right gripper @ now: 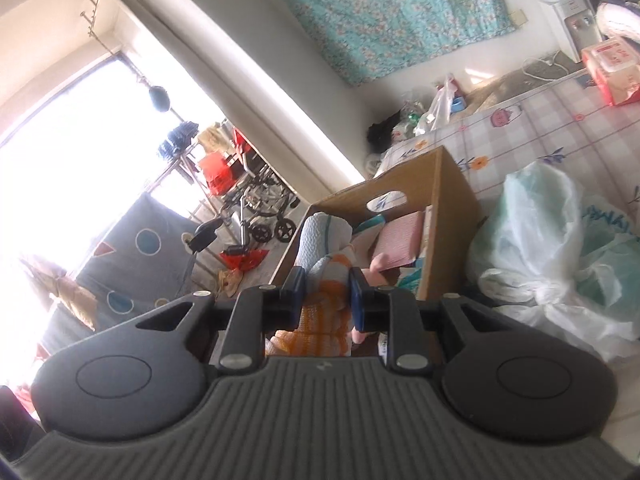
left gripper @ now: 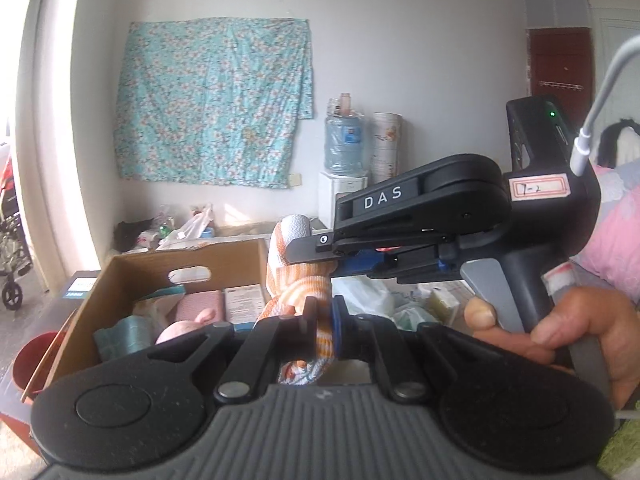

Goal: Organize soft objects
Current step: 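Carry the sock toy with the right tool into the cardboard box, then open the right tool to release the sock toy in the box, then withdraw the right tool from the box toward the bed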

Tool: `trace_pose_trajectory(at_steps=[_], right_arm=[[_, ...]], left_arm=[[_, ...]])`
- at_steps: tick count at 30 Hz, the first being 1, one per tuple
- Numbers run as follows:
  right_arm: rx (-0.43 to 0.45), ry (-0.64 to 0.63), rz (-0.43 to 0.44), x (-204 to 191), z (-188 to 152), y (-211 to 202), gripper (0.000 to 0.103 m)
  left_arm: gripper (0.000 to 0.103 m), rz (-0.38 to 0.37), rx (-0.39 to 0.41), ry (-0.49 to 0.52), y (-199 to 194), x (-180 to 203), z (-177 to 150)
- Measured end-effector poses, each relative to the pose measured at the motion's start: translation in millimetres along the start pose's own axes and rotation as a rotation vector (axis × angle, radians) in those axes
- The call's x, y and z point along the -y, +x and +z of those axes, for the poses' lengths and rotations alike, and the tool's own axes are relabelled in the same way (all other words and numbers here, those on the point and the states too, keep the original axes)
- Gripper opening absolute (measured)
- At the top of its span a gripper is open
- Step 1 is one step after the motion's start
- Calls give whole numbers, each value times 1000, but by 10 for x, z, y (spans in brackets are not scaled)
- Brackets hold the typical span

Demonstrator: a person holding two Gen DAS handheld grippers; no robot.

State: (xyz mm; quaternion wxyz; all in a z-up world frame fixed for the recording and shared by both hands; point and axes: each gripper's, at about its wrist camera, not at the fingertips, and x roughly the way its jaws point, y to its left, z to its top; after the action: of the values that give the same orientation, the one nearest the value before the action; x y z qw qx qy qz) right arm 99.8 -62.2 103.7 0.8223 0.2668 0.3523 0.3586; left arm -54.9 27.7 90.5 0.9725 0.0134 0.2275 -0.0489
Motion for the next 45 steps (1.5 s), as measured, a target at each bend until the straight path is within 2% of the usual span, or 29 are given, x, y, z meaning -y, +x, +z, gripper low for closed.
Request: trace_pose_trajectory(at_steps=[6,10,15,18,21,27,30,32,35,37,41,45], right_arm=[[-192,-77,59,-652,-108,1042,22],[-311,-97,42,-926,-266,1648,22],[-446,-79,-6,-907,-452,2215,22],[-540,-64,-49,-833,-614,2494,24],[-575,-21,-75,-725,-707,2583,24],[-511,-16,-52,-759,-650,2390,25],[-457,-20,-39,-790,-577,2185,26],[-416,-29,-35,-777,-527,2002,30],[-338,-40,-23,-774,-432,1643,38],[-278,-52,-26,-741,-356,1371,43],[-159,-85,-73,-604,-260,831,46],[-57,-90,-142,-368,-240,306,46]], left_arm=[[8,159,-55,-142,-54,-771,-36],[8,212,-120,-222,59,-1225,-127],[11,271,-211,-262,215,-1600,-318],[21,308,-213,-243,222,-1668,-365],[29,316,-209,-223,229,-1676,-354],[35,307,-201,-227,204,-1662,-347],[44,291,-175,-223,168,-1609,-315],[57,278,-154,-219,128,-1548,-288],[71,256,-141,-220,110,-1470,-238],[75,229,-140,-227,120,-1400,-190],[83,169,-124,-230,154,-1207,-107],[84,108,-116,-201,244,-913,-53]])
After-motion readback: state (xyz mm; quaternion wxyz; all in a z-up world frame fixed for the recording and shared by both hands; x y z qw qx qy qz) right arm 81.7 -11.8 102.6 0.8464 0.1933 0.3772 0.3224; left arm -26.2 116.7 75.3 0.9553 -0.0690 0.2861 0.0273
